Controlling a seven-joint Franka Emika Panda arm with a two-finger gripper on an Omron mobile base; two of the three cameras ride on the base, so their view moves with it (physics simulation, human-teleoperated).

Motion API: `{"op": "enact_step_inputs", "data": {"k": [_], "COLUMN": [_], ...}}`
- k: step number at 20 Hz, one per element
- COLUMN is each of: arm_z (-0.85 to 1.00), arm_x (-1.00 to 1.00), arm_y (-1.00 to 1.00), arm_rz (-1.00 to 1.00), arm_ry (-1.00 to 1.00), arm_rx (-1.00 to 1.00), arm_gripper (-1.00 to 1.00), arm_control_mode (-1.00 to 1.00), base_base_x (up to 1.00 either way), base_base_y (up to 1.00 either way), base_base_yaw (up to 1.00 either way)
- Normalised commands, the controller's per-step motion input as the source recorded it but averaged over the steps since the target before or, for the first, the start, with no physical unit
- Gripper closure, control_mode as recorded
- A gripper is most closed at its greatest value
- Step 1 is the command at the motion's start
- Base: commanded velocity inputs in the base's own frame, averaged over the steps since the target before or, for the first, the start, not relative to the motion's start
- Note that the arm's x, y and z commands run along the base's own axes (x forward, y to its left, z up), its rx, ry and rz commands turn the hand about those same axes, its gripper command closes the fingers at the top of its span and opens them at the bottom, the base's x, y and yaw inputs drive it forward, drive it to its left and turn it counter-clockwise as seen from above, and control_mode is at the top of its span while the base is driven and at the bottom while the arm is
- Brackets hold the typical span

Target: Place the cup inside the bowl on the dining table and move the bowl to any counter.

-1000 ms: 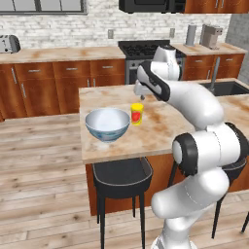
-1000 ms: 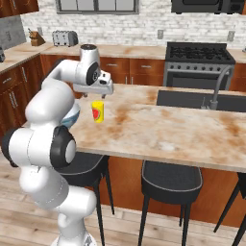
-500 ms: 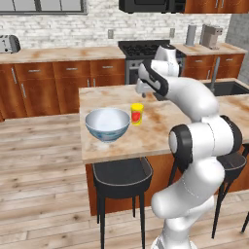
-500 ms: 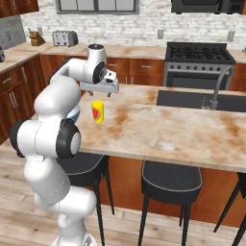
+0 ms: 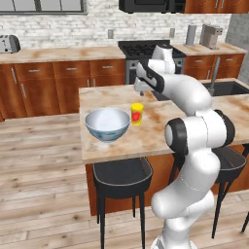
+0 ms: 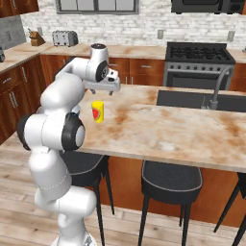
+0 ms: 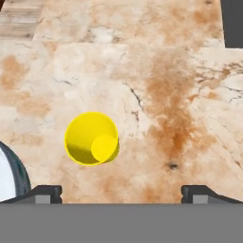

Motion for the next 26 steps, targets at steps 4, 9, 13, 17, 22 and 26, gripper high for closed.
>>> {"op": "enact_step_inputs", "data": {"k": [4, 9, 13, 17, 22, 26], "arm_z": [0.00, 0.00, -0.02, -0.14, -0.21, -0.19], "arm_x": [0.25, 0.16, 0.02, 0.00, 0.00, 0.00], "arm_y": [0.00, 0.01, 0.01, 0.00, 0.00, 0.01], "arm_rz": [0.00, 0.00, 0.00, 0.00, 0.00, 0.00], "arm_ry": [0.00, 0.00, 0.01, 0.02, 0.04, 0.01], "arm_rx": [0.00, 0.00, 0.00, 0.00, 0.00, 0.00], "arm_gripper": [-1.00, -1.00, -1.00, -1.00, -1.00, -1.00], "arm_control_mode": [-1.00, -1.00, -1.00, -1.00, -1.00, -1.00], "base_base_x": [0.00, 0.00, 0.00, 0.00, 0.00, 0.00], "base_base_y": [0.00, 0.00, 0.00, 0.00, 0.00, 0.00], "base_base_yaw": [0.00, 0.00, 0.00, 0.00, 0.00, 0.00]}}
